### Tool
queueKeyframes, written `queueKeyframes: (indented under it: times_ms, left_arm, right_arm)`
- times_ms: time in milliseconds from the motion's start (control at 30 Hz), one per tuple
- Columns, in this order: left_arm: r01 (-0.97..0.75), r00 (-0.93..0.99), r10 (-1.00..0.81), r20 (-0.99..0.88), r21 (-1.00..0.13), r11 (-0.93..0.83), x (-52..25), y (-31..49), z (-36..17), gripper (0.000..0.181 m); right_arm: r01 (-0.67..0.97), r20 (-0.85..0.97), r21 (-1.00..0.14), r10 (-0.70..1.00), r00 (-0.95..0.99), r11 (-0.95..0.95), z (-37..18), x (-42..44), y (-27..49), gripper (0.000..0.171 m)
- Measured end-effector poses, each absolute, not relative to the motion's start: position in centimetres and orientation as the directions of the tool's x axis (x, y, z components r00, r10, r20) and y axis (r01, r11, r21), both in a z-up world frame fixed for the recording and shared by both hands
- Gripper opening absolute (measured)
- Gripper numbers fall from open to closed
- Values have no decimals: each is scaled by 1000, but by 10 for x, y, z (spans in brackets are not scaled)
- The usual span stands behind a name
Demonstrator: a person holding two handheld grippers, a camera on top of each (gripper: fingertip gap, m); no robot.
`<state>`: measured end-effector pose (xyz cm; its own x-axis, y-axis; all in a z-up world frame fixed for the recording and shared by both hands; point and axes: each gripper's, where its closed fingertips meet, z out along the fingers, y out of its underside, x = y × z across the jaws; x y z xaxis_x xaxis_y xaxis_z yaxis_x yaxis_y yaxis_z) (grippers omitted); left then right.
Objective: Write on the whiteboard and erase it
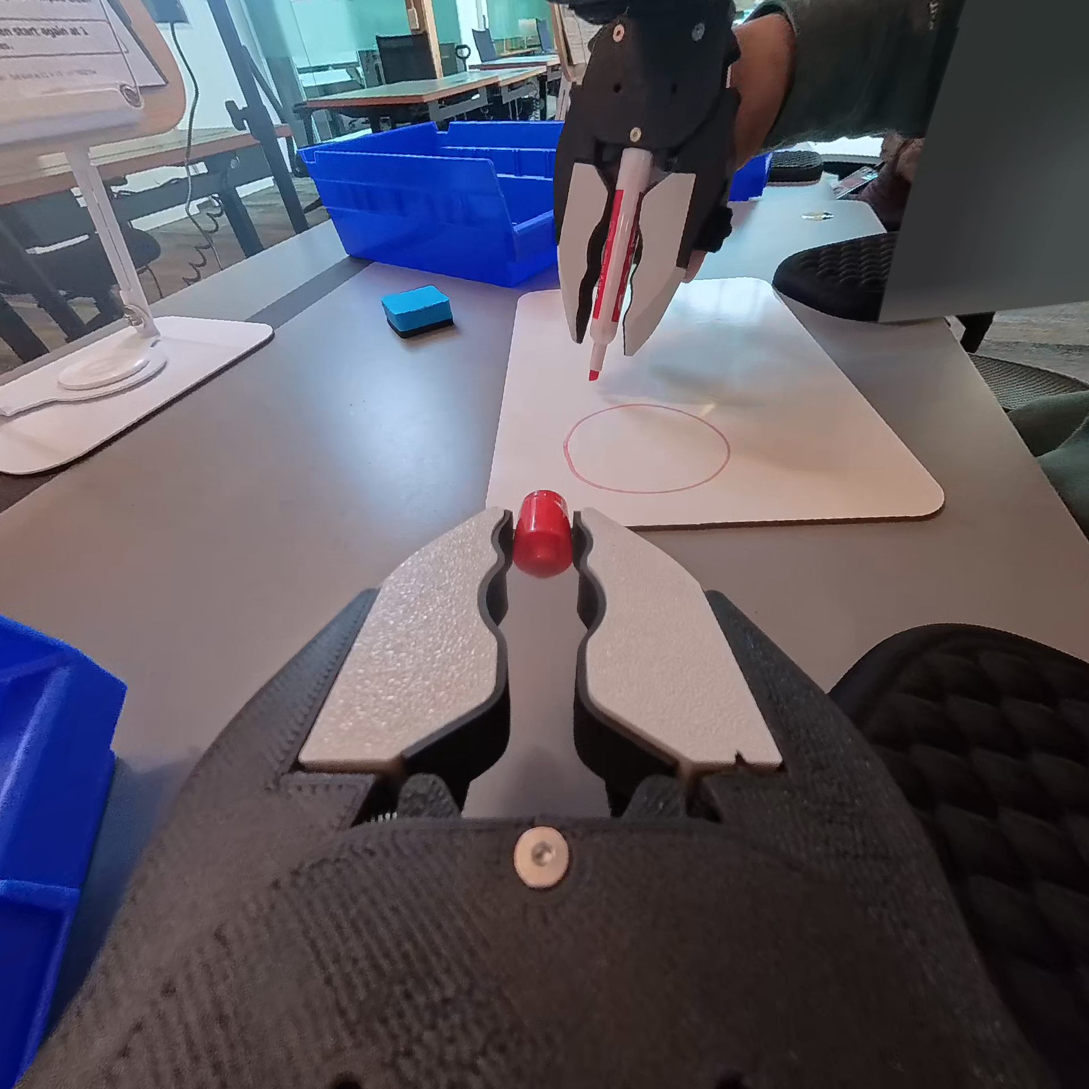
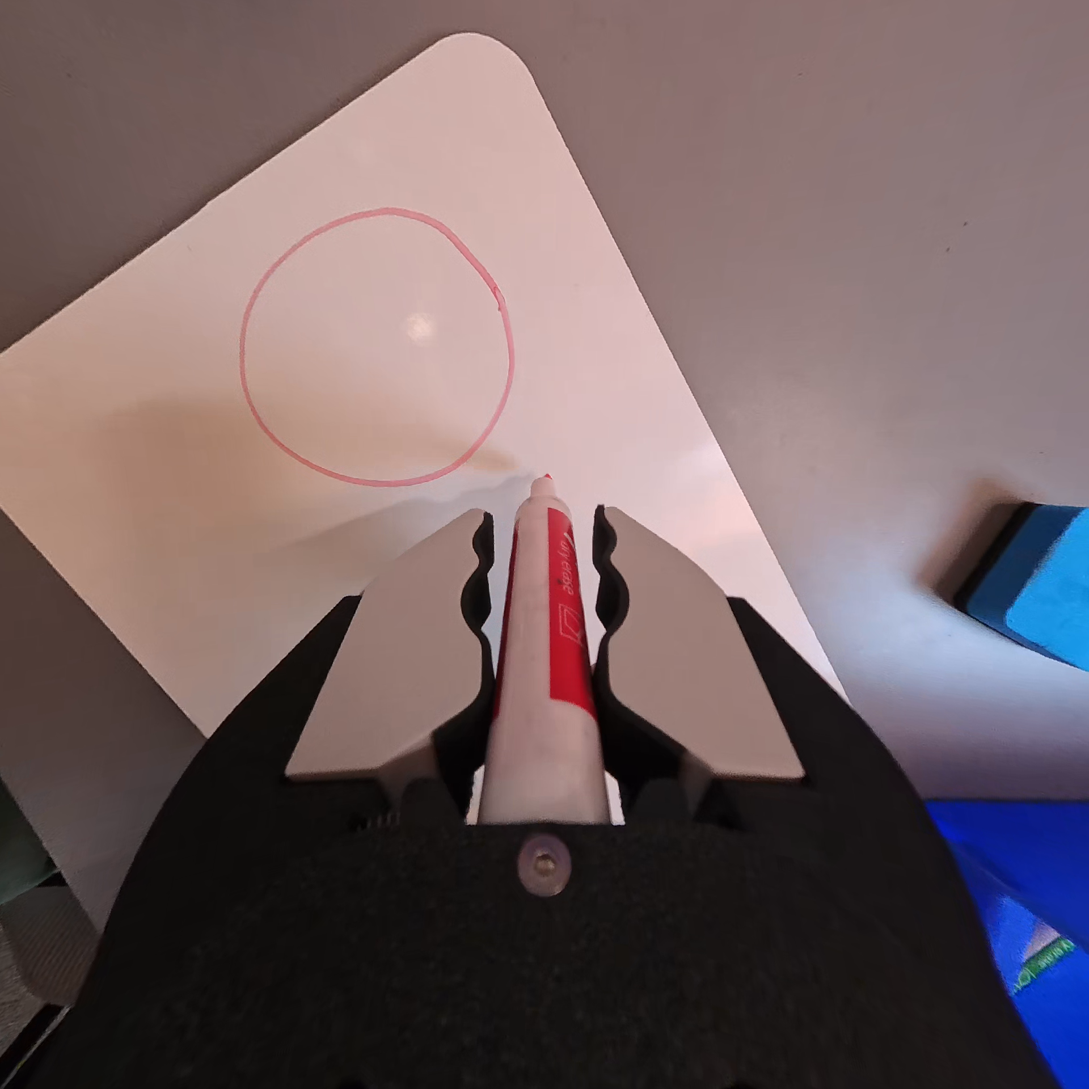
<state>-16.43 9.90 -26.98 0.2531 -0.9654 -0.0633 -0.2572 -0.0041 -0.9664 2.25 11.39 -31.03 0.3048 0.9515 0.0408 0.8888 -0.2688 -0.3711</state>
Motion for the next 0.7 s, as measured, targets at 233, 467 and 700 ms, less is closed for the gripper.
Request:
queueKeyframes:
  times_ms: [233, 467, 700]
  left_arm:
    - [-264, 246, -967, -61, -965, -6, -163, 98, -272, 19]
    - [-264, 246, -967, -61, -964, -7, -164, 98, -272, 19]
    - [-265, 245, -968, -58, -964, -9, -164, 98, -272, 19]
  right_arm:
    - [887, 45, -379, 952, 303, -265, -312, 19, 117, 33]
    - [893, 53, -374, 955, 291, -251, -315, 12, 127, 33]
    - [909, 60, -347, 961, 269, -232, -318, 12, 125, 33]
